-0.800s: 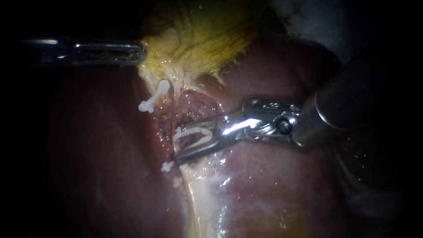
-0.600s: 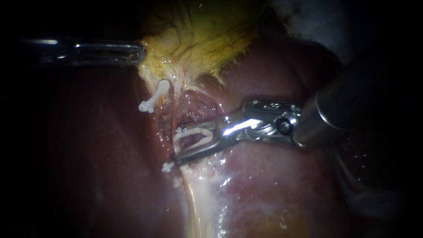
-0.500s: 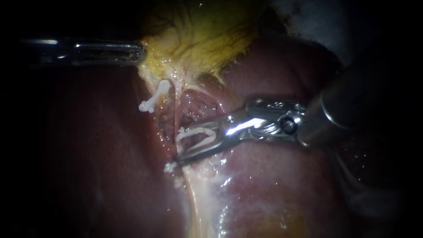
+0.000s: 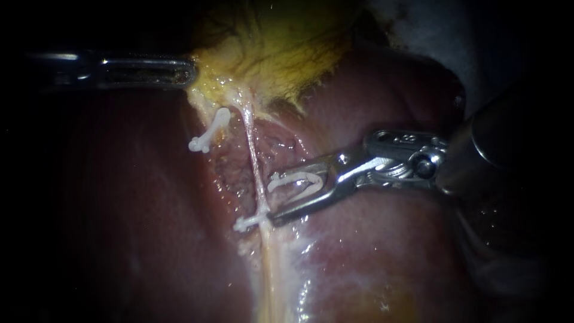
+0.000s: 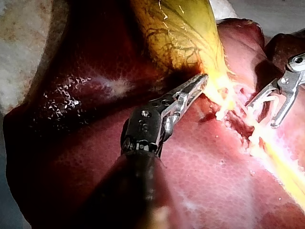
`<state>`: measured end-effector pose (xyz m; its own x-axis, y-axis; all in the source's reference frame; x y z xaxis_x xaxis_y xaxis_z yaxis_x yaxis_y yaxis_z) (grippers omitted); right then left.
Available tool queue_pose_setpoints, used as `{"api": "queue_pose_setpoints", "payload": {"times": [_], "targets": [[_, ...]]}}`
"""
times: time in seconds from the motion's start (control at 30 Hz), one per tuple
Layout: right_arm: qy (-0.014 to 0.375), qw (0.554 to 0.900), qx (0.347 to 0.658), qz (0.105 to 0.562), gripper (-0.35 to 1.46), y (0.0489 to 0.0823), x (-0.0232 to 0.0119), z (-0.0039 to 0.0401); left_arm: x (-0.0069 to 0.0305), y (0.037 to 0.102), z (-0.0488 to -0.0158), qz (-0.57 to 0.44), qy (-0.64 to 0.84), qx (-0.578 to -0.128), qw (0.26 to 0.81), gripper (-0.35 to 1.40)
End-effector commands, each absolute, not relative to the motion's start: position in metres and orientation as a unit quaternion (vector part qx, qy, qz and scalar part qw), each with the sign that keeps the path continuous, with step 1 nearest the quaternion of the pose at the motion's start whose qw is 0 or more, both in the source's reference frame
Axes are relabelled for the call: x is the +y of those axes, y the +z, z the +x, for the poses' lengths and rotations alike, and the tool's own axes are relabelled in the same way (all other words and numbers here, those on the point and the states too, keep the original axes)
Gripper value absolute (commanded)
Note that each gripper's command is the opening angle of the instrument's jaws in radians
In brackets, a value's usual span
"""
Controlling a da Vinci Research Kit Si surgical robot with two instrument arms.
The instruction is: Clipping second clip right tube
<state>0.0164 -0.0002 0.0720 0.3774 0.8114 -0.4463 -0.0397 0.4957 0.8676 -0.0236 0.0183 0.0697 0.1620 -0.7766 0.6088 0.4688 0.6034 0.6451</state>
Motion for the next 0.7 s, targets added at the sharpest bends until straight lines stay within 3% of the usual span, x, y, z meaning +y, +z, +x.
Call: {"api": "queue_pose_setpoints", "payload": {"times": [0.03, 0.23, 0.47, 0.7], "targets": [[0.297, 0.722, 0.473, 0.408, 0.57, 0.0723, -0.0002, 0.0165, 0.0183, 0.0696, -0.0236, 0.155, -0.417, -0.495, 0.746, -0.35], [0.312, 0.715, 0.470, 0.413, 0.58, 0.0735, -0.0001, 0.0177, 0.0183, 0.0697, -0.0237, 0.155, -0.417, -0.495, 0.746, -0.35], [0.338, 0.658, 0.492, 0.459, 0.58, 0.0735, -0.0002, 0.0200, 0.0183, 0.0697, -0.0236, 0.156, -0.417, -0.495, 0.746, -0.35], [0.335, 0.623, 0.505, 0.494, 0.58, 0.0729, -0.0011, 0.0209, 0.0185, 0.0699, -0.0236, 0.156, -0.417, -0.495, 0.746, -0.35]]}}
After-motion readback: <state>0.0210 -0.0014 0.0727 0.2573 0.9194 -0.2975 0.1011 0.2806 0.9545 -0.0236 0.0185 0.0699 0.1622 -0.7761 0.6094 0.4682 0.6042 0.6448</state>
